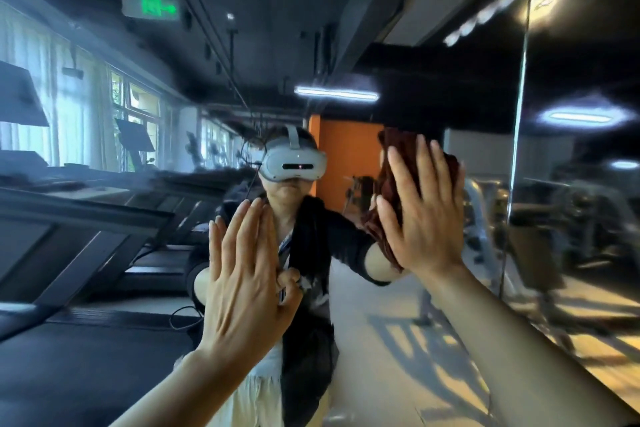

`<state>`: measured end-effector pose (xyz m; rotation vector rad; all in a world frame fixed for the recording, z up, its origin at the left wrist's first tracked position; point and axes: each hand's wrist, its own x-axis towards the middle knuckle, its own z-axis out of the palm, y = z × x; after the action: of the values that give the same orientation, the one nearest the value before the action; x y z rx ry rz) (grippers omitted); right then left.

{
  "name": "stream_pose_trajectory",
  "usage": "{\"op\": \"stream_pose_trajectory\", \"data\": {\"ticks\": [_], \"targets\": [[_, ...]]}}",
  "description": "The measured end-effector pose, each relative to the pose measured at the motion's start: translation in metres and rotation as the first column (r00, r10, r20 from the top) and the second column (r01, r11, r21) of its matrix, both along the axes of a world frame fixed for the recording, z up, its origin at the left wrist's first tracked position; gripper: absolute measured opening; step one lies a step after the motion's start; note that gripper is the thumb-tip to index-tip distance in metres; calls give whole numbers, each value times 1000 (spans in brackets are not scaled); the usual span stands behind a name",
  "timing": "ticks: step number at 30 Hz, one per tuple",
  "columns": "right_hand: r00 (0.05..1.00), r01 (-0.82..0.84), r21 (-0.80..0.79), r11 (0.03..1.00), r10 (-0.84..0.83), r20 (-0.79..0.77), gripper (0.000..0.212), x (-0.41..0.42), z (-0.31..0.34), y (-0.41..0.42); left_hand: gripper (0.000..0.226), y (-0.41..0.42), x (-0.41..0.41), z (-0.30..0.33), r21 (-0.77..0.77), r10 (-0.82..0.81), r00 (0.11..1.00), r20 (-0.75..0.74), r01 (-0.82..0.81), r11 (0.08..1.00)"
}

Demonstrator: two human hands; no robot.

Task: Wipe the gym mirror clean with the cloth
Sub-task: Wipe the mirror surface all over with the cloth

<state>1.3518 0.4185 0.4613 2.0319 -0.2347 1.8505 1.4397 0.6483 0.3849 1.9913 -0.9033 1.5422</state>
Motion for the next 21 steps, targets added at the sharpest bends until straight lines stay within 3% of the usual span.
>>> {"op": "stream_pose_trajectory", "data": {"ticks": [5, 9, 12, 16, 21], "targets": [[994, 7, 168, 986, -25, 106, 61, -13, -42, -26, 87, 23, -2, -20, 17, 17, 998, -54, -16, 1000], [989, -26, 240, 970, -10, 148, 62, 10, -60, 19, 86, 53, 5, -33, 26, 45, 995, -92, -43, 999], [997, -48, 156, 987, 38, 64, 60, 38, -64, 78, 77, 75, 12, -34, 17, 44, 992, -116, -43, 999], [985, -116, 23, 993, 118, -129, 58, 82, -60, 163, 88, 108, 23, -41, 0, 69, 982, -178, -70, 998], [953, -143, -136, 980, 99, -286, 58, 119, -73, 244, 94, 142, 37, -60, 9, 126, 961, -245, -128, 992]]}}
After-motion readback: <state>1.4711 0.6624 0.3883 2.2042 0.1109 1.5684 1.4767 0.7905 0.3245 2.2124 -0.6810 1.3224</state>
